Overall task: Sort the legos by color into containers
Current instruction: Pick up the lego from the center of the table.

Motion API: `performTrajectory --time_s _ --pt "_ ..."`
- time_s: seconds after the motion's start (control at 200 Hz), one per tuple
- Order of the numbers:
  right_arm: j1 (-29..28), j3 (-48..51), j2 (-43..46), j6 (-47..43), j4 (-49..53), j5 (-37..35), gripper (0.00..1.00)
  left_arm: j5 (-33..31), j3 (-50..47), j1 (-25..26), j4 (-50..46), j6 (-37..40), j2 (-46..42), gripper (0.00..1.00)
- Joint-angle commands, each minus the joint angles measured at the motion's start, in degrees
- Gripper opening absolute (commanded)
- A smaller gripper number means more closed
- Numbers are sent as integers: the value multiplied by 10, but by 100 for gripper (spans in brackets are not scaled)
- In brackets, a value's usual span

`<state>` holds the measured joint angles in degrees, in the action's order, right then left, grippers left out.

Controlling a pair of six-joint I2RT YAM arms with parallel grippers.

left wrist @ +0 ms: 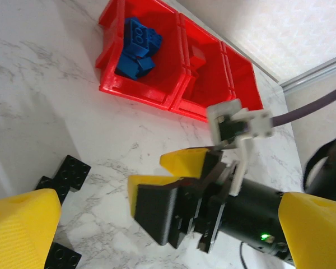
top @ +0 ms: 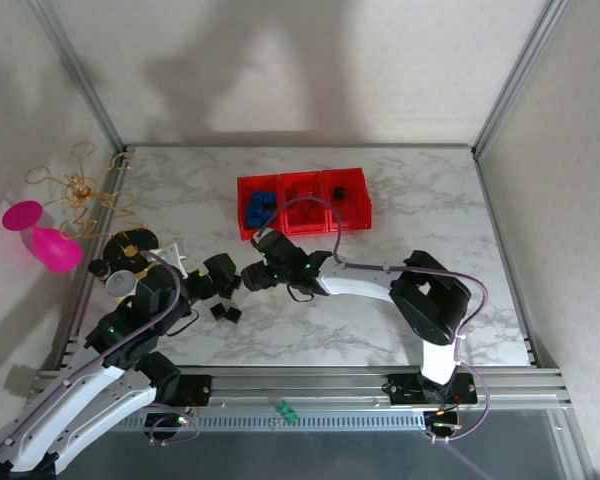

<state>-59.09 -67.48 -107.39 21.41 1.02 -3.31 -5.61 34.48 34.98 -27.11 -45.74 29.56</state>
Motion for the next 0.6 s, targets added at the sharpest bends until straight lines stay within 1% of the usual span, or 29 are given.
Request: performTrajectory --time_s 0.0,0.14,0.36,0.596 --pt "-9 -13 -27 -52 -29 36 74 -25 1 -5 -38 -13 -13 100" --pt "-20 -23 -58 -91 -31 52 74 -33 -4 -5 -42 -14 -21 99" --pt "-28 -40 -90 -131 -32 45 76 -46 0 -5 -48 -15 -24 100" --pt "-35 -82 -131 -169 -11 36 77 -61 2 -6 -57 -18 -33 100"
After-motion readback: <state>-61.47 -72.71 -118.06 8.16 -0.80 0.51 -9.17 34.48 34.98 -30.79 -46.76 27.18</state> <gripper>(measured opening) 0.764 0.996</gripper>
